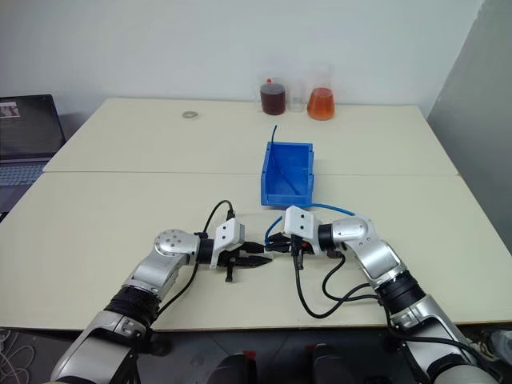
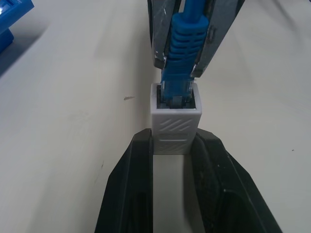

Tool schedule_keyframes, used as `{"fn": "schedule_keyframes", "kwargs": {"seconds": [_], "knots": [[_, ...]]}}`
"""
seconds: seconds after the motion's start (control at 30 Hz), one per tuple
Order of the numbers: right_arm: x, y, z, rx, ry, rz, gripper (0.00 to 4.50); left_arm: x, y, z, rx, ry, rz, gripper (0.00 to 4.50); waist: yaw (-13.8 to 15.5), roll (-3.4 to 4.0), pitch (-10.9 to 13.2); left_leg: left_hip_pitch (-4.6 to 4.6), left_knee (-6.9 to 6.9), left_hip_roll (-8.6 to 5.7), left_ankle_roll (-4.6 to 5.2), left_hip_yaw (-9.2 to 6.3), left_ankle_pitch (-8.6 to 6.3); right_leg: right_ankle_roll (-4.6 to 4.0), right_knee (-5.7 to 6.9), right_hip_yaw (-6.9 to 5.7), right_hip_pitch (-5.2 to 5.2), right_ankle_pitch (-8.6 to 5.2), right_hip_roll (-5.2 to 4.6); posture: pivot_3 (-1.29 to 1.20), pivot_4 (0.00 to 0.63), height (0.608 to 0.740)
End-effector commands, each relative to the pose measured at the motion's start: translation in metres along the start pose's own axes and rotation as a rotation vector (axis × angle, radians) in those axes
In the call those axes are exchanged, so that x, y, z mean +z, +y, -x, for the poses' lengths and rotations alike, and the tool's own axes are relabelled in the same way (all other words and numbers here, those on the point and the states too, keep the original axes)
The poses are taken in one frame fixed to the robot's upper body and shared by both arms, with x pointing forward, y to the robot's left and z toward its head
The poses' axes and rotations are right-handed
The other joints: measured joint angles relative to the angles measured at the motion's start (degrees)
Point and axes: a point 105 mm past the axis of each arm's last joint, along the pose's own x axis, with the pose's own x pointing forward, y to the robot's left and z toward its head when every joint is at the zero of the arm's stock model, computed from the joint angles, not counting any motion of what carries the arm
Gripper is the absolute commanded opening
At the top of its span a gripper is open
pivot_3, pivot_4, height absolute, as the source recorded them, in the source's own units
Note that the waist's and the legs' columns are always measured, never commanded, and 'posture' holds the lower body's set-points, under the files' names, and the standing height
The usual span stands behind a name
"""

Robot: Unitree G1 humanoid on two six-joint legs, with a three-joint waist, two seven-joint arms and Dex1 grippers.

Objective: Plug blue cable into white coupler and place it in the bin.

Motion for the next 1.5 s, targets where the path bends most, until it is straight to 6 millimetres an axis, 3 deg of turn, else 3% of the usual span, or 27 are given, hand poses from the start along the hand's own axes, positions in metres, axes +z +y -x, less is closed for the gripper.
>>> {"fn": "schedule_keyframes", "kwargs": {"seconds": [0.03, 0.17, 0.23, 0.27, 0.33, 0.47, 0.63, 0.77, 0.87, 1.0, 1.13, 1.17, 1.37, 1.5], "knots": [[-0.043, 0.021, -0.008, 0.049, 0.115, -0.142, 0.11, -0.002, -0.005, 0.0, -0.01, 0.02, -0.009, 0.77, 0.0, -0.03, -0.1, 0.03, 0.0, 0.0, 0.0, 0.01, 0.0, -0.04, 0.09, 0.01, 0.0, -0.03, 0.0, 0.0, 0.15, 0.74], [-0.046, 0.021, -0.009, 0.038, 0.109, -0.174, 0.11, 0.0, -0.004, 0.002, 0.009, 0.011, -0.015, 0.77, -0.1, -0.04, -0.3, 0.23, -0.03, 0.01, 0.0, 0.01, 0.0, -0.18, 0.36, 0.05, 0.0, -0.12, 0.05, 0.0, 0.15, 0.74], [-0.037, 0.013, -0.008, -0.005, 0.063, -0.211, 0.11, 0.004, -0.002, 0.008, 0.04, -0.009, -0.012, 0.77, -0.1, -0.04, -0.4, 0.34, -0.09, 0.04, 0.0, 0.03, 0.0, -0.26, 0.48, 0.1, 0.01, -0.17, 0.11, 0.0, 0.15, 0.74], [-0.031, 0.009, -0.006, -0.026, 0.037, -0.231, 0.11, 0.008, 0.0, 0.012, 0.06, -0.026, 0.001, 1.47, -0.2, -0.05, -0.4, 0.39, -0.15, 0.05, 0.0, 0.05, 0.0, -0.29, 0.51, 0.12, 0.01, -0.19, 0.13, 0.0, 0.15, 0.74], [-0.021, 0.001, -0.003, -0.069, -0.008, -0.272, 0.11, 0.018, 0.002, 0.019, 0.102, -0.068, 0.022, 1.73, -0.3, -0.05, -0.4, 0.53, -0.33, 0.08, 0.0, 0.14, 0.0, -0.33, 0.53, 0.26, 0.01, -0.22, 0.18, 0.0, 0.15, 0.74], [0.022, -0.035, 0.018, -0.252, -0.227, -0.519, 0.11, 0.054, -0.004, 0.039, 0.244, -0.199, 0.069, 2.55, -0.6, -0.15, -0.2, 0.61, -0.59, 0.22, 0.0, 0.21, 0.0, -0.43, 0.56, 0.45, -0.1, -0.28, 0.23, 0.0, 0.15, 0.74], [0.056, -0.047, 0.04, -0.261, -0.3, -0.599, 0.11, 0.079, -0.019, 0.053, 0.348, -0.245, 0.105, 3.64, -0.5, -0.1, -0.1, 0.13, -0.59, 0.11, -0.01, 0.18, 0.0, -0.45, 0.53, 0.64, -0.51, -0.3, 0.16, 0.0, 0.15, 0.74], [0.083, -0.082, 0.049, -0.278, -0.343, -0.646, 0.11, 0.094, -0.014, 0.066, 0.494, -0.284, 0.126, 4.35, -0.9, -0.14, 0.0, -0.15, -0.58, 0.1, -0.01, 0.25, 0.0, -0.37, 0.57, 0.66, -0.9, -0.26, 0.16, 0.0, 0.15, 0.74], [0.086, -0.103, 0.045, -0.282, -0.306, -0.649, 0.11, 0.095, -0.01, 0.069, 0.561, -0.3, 0.162, 4.46, -1.2, -0.17, -0.1, -0.08, -0.58, 0.08, -0.01, 0.41, 0.0, -0.32, 0.54, 0.66, -0.86, -0.22, 0.2, 0.0, 0.15, 0.74], [0.073, -0.14, 0.036, -0.372, -0.203, -0.625, 0.11, 0.088, -0.003, 0.07, 0.67, -0.307, 0.199, 4.46, -1.4, -0.18, 0.0, -0.1, -0.6, 0.08, 0.0, 0.47, 0.0, -0.33, 0.5, 0.68, -0.87, -0.22, 0.21, 0.0, 0.15, 0.74], [0.064, -0.158, 0.035, -0.451, -0.166, -0.612, 0.11, 0.084, 0.0, 0.071, 0.744, -0.312, 0.217, 4.46, -1.3, -0.25, 0.0, -0.2, -0.66, 0.06, 0.0, 0.59, 0.0, -0.6, 0.38, 0.78, -0.95, -0.05, 0.19, 0.0, 0.15, 0.74], [0.063, -0.163, 0.036, -0.485, -0.16, -0.608, 0.79, 0.083, 0.0, 0.07, 0.761, -0.321, 0.23, 4.5, -1.3, -0.24, 0.0, -0.24, -0.66, 0.06, 0.0, 0.59, 0.0, -0.6, 0.37, 0.78, -0.96, -0.05, 0.19, 0.0, 0.15, 0.74], [0.066, -0.17, 0.037, -0.523, -0.166, -0.592, 2.15, 0.082, -0.001, 0.065, 0.776, -0.329, 0.243, 4.5, -1.3, -0.26, 0.0, -0.34, -0.73, 0.03, -0.02, 0.61, -0.02, -0.62, 0.26, 0.81, -1.01, -0.05, 0.07, 0.0, 0.15, 0.74], [0.065, -0.18, 0.051, -0.613, -0.158, -0.562, 3.05, 0.08, 0.002, 0.067, 0.794, -0.321, 0.244, 4.5, -1.3, -0.26, 0.0, -0.35, -0.73, 0.01, -0.02, 0.59, -0.02, -0.62, 0.25, 0.78, -0.99, -0.05, 0.05, 0.0, 0.15, 0.74]]}}
